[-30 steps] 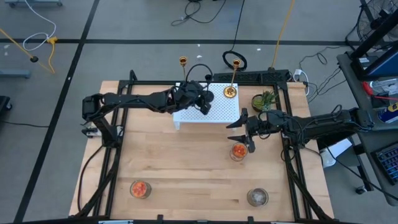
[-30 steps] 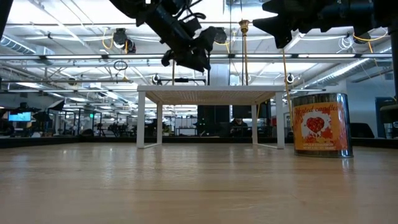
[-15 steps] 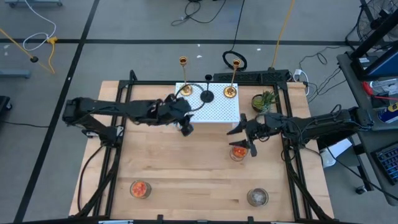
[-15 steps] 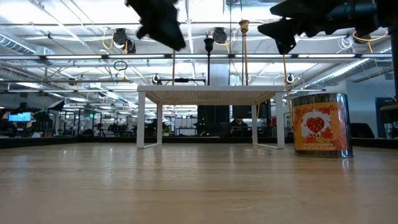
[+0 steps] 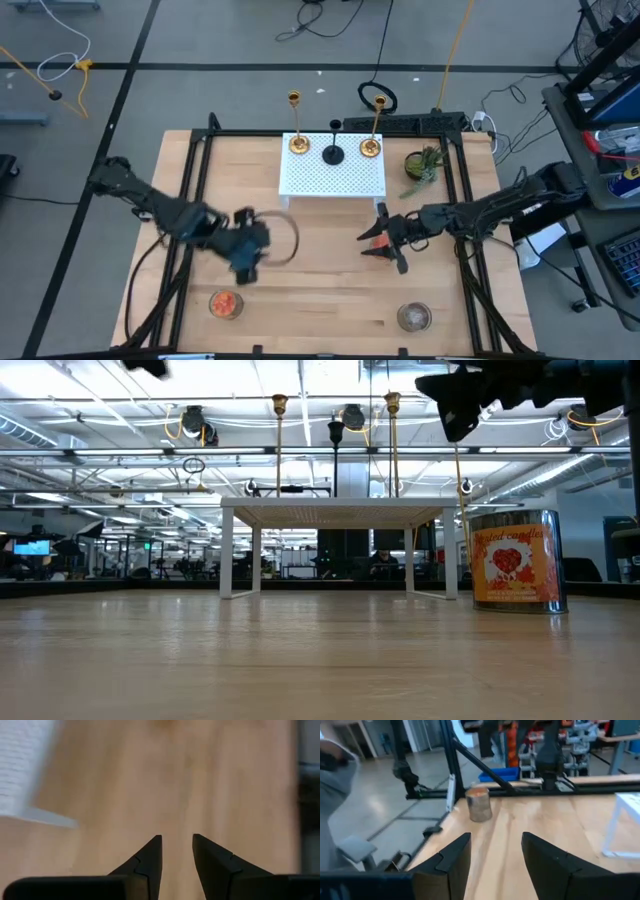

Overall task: Pick & Place candle stick holders
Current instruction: Put the left orange scented candle on the shelf aligned with the other golden candle holder

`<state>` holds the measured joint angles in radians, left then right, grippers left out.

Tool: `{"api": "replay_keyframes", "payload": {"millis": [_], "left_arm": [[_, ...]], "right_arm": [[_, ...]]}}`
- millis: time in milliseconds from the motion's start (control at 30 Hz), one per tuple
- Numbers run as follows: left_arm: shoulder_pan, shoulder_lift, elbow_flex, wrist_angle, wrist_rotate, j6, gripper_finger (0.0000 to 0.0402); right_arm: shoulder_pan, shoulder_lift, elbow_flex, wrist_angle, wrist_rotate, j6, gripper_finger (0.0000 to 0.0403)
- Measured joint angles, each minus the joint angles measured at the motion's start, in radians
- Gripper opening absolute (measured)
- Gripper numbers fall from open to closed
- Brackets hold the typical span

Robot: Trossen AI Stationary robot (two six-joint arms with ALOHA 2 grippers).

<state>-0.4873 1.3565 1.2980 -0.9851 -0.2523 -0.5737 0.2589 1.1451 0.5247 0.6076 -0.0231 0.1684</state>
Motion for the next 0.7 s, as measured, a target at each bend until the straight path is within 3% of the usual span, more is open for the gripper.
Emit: {"api": "replay_keyframes", "payload": {"millis": [233,467,700], "left_arm": [[-0.228,0.034,-0.001,-0.153,0.026,-0.275,0.0113],[-0.401,0.107,-0.001,-0.070,0.109,-0.611,0.0113],[-0.518,0.235,-0.001,-0.055,0.108,-0.790,0.0113]], "right_arm": [[0.019,0.082,0.000,0.115,-0.003,0.000,0.0173],[0.018,0.097,0.000,0.123,-0.003,0.002,0.0173],[0.018,0.097,0.000,0.130,0.000,-0.026,0.0173]]}}
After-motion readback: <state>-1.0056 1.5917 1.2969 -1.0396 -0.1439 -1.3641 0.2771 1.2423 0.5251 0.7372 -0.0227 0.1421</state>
